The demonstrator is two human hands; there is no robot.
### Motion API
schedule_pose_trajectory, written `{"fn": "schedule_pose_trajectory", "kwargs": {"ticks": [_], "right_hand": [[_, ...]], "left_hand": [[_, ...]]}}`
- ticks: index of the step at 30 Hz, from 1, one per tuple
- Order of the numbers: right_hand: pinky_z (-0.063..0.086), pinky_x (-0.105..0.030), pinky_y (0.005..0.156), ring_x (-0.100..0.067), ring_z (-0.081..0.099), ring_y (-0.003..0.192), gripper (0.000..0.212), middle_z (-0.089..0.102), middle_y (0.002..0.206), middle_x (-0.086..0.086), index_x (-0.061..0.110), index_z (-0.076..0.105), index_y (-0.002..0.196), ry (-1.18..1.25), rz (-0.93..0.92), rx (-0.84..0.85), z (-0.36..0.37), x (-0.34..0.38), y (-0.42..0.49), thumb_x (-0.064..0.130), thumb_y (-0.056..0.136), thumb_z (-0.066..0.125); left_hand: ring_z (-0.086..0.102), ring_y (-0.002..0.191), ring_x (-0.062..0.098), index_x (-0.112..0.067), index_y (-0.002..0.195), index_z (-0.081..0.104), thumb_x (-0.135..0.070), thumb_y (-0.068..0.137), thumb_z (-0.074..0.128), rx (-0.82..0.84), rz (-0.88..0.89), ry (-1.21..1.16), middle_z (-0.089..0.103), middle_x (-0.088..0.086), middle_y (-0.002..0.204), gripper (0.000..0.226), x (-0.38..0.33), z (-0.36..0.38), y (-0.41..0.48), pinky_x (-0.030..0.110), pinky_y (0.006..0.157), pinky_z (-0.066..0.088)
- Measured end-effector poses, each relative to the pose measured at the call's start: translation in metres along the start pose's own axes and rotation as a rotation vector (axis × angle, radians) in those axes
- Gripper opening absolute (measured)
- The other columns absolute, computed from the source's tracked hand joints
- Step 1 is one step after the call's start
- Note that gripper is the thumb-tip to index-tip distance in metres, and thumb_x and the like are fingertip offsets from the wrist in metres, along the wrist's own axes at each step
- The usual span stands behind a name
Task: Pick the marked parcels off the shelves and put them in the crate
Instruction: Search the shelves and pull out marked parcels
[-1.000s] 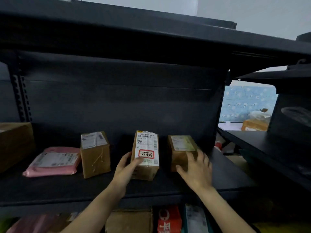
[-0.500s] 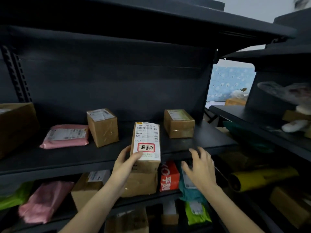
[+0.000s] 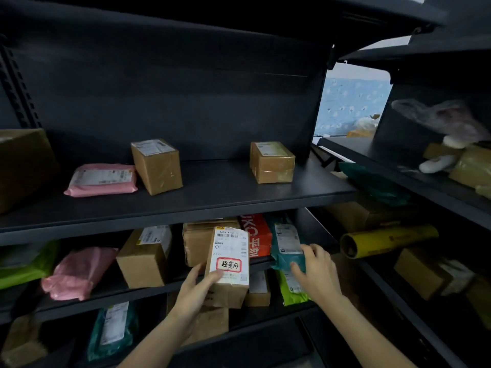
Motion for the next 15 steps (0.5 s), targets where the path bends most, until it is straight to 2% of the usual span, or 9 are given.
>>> {"fn": "schedule_pose_trajectory", "kwargs": {"ticks": [3, 8, 11, 13, 15], "right_hand": [[0.039, -0.033, 0.099, -0.025, 0.042, 0.122, 0.050, 0.043, 0.136, -0.008, 0.018, 0.040, 0.135, 0.015, -0.012, 0.016, 0.012, -0.010, 0.005, 0.041, 0.091, 0.048], [0.041, -0.031, 0.095, -0.024, 0.044, 0.120, 0.050, 0.045, 0.134, -0.008, 0.016, 0.039, 0.136, -0.007, -0.056, 0.080, 0.042, -0.026, 0.026, 0.038, 0.092, 0.048], [0.041, -0.030, 0.096, -0.023, 0.043, 0.121, 0.046, 0.046, 0.133, -0.006, 0.015, 0.042, 0.132, -0.019, -0.107, 0.097, 0.062, -0.033, 0.048, 0.038, 0.092, 0.048], [0.039, -0.030, 0.100, -0.022, 0.040, 0.125, 0.051, 0.044, 0.135, -0.006, 0.015, 0.039, 0.135, -0.047, -0.174, 0.125, 0.079, -0.036, 0.061, 0.040, 0.091, 0.049], [0.034, -0.032, 0.106, -0.023, 0.033, 0.132, 0.064, 0.036, 0.143, -0.007, 0.015, 0.030, 0.142, -0.115, -0.276, 0.195, 0.103, -0.037, 0.069, 0.044, 0.089, 0.051]], "left_hand": [[0.057, 0.114, 0.026, -0.025, 0.142, 0.037, -0.043, 0.070, 0.076, -0.027, -0.039, -0.003, 0.059, 0.008, 0.127, 0.083, 0.010, 0.006, 0.009, 0.050, 0.102, 0.045], [0.063, 0.106, 0.021, -0.022, 0.133, 0.046, -0.046, 0.057, 0.080, 0.008, -0.047, -0.039, 0.069, 0.002, 0.112, 0.087, 0.017, 0.033, 0.025, 0.046, 0.100, 0.047], [0.064, 0.104, 0.020, -0.021, 0.134, 0.045, -0.050, 0.051, 0.080, -0.016, -0.028, -0.064, 0.069, 0.003, 0.112, 0.094, 0.024, 0.048, 0.038, 0.040, 0.094, 0.050], [0.063, 0.105, 0.020, -0.019, 0.136, 0.043, -0.049, 0.051, 0.078, -0.041, -0.025, -0.083, 0.067, 0.004, 0.114, 0.097, 0.034, 0.056, 0.047, 0.038, 0.091, 0.050], [0.064, 0.103, 0.020, -0.018, 0.135, 0.044, -0.044, 0.053, 0.078, -0.068, -0.030, -0.126, 0.068, 0.004, 0.112, 0.092, 0.046, 0.061, 0.053, 0.033, 0.080, 0.052]]}}
Point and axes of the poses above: each hand's wrist, its own y-axis towards the middle knuckle, its own z-axis out of the palm, x = y × z, the point moved 6 cm from there along y, towards the middle knuckle
